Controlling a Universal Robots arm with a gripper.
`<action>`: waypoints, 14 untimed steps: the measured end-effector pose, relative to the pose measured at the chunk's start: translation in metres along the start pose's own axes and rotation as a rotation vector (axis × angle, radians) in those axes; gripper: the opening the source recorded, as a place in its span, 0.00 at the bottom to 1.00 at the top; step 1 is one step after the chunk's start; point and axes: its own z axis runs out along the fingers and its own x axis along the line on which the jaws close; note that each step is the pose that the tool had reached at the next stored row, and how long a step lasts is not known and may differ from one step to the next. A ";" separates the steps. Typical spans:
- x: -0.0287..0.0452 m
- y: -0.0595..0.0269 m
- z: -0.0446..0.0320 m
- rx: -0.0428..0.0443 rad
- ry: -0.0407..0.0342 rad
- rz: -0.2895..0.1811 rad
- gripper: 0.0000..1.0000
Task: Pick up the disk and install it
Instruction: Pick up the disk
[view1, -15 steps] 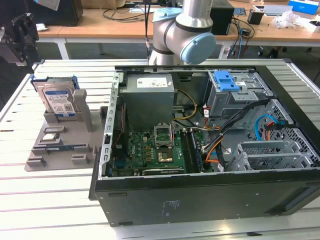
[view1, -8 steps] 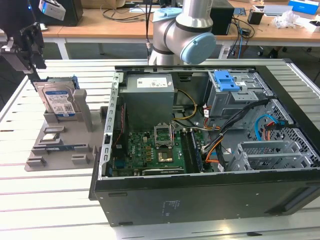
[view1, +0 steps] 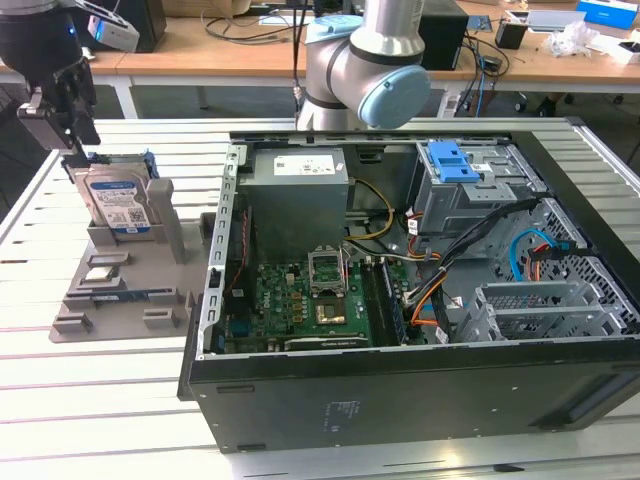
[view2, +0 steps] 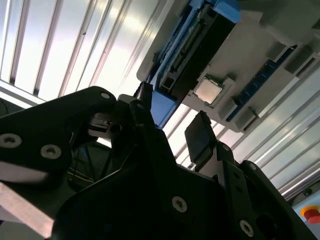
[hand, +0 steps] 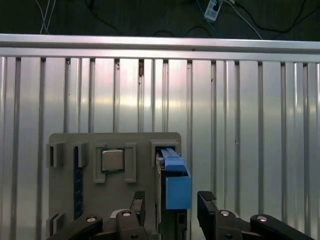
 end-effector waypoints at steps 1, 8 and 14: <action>-0.0015 -0.0002 0.0028 0.0000 0.0003 -0.002 0.54; -0.0019 -0.0021 0.0208 -0.0002 0.0010 -0.005 0.54; -0.0015 -0.0052 0.0366 -0.0006 0.0011 -0.007 0.54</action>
